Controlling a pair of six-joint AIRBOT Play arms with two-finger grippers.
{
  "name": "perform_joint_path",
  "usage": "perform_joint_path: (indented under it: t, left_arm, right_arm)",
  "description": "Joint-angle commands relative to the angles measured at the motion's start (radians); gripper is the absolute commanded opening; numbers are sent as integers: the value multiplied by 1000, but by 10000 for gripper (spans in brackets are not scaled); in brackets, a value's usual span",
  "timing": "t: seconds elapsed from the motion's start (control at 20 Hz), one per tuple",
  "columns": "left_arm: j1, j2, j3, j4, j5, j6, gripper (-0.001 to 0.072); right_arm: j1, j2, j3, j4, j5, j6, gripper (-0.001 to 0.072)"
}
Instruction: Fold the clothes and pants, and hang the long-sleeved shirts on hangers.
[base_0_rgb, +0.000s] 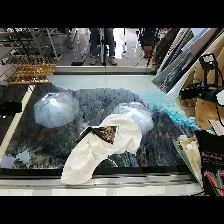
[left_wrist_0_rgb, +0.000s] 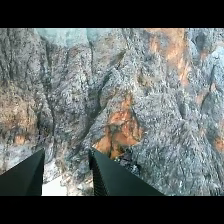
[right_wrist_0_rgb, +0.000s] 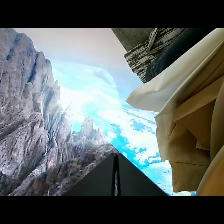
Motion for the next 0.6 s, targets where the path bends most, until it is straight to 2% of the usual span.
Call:
perform_joint_path:
  t: [0.0,0.55]
  left_arm:
    - [0,0,0,0,0,0,298]
    - [0,0,0,0,0,0,298]
  right_arm:
    - [1,0,0,0,0,0,18]
    - [1,0,0,0,0,0,18]
